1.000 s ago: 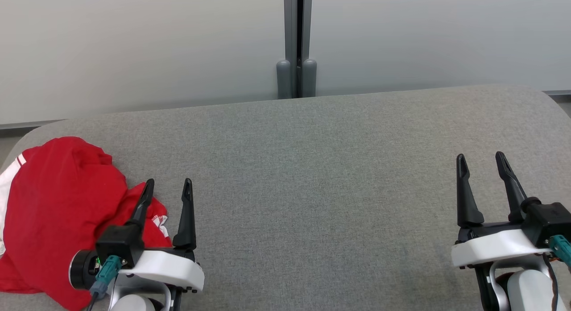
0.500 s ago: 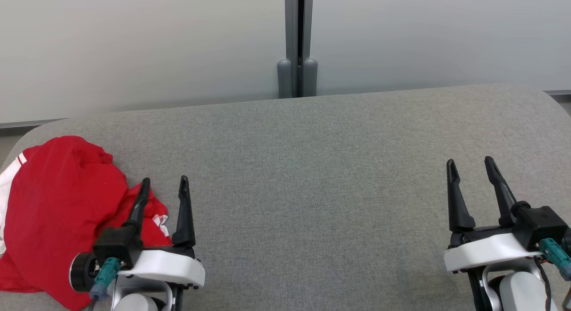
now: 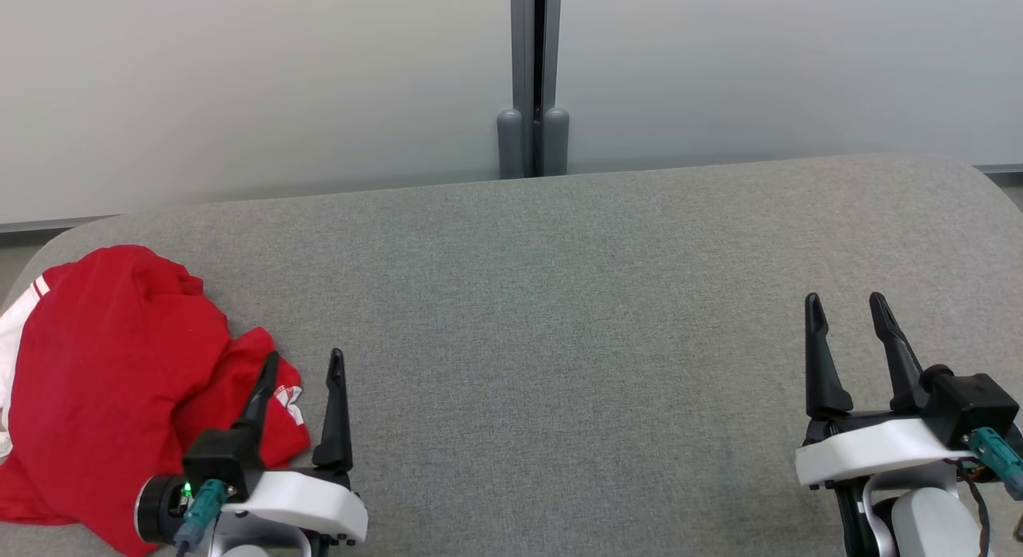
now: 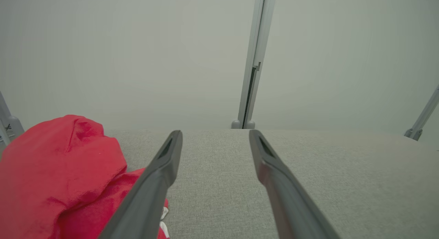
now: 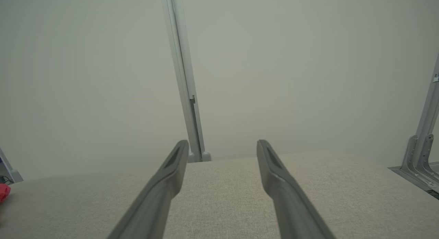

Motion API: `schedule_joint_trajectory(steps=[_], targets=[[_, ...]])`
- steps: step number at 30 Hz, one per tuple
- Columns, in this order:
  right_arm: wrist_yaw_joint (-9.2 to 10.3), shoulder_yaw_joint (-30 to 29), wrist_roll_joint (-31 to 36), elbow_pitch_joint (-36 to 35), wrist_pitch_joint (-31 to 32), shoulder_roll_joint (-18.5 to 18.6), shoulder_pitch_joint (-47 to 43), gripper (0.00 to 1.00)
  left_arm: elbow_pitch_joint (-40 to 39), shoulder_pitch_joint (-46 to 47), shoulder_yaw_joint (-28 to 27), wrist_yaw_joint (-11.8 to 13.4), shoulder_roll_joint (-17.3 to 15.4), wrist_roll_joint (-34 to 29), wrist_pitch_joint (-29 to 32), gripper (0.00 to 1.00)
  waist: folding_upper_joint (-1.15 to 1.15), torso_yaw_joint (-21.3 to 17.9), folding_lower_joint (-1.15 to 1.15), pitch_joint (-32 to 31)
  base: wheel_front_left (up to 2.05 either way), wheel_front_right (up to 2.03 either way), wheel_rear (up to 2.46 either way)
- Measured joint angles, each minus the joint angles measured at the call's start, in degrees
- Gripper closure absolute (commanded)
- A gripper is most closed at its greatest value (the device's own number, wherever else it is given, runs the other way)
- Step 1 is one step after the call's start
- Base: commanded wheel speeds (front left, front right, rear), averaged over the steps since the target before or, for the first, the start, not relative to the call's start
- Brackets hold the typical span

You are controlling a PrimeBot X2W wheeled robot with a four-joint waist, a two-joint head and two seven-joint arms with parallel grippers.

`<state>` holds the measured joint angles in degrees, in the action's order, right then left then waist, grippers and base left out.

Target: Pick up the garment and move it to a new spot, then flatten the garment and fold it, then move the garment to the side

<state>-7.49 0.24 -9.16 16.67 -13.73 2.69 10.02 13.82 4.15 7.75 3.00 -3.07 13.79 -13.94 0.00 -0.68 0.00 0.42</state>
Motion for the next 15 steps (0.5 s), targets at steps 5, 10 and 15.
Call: schedule_joint_trajectory(steps=[5, 10, 15], targets=[[0.00, 0.20, 2.32, 0.22, -0.59, 0.01, 0.48, 0.00, 0.53, 0.12, 0.37, -0.44, 0.19, -2.80, -0.48, 0.00, 0.00, -0.07, 0.00, -0.06, 0.00, 0.00, 0.00], [0.00, 0.36, 4.01, 0.43, -1.16, 0.04, 0.58, 0.00, 0.66, 0.21, 0.27, -0.45, 0.22, -4.86, -0.98, 0.00, 0.00, -0.24, 0.00, -0.18, 0.00, 0.00, 0.00], [0.00, 0.22, 4.43, 0.81, -1.23, 0.05, 0.59, 0.00, 0.53, 0.29, 0.53, -0.38, 0.25, -4.79, -1.15, 0.00, 0.00, -0.21, 0.00, -0.32, 0.00, 0.00, 0.00]])
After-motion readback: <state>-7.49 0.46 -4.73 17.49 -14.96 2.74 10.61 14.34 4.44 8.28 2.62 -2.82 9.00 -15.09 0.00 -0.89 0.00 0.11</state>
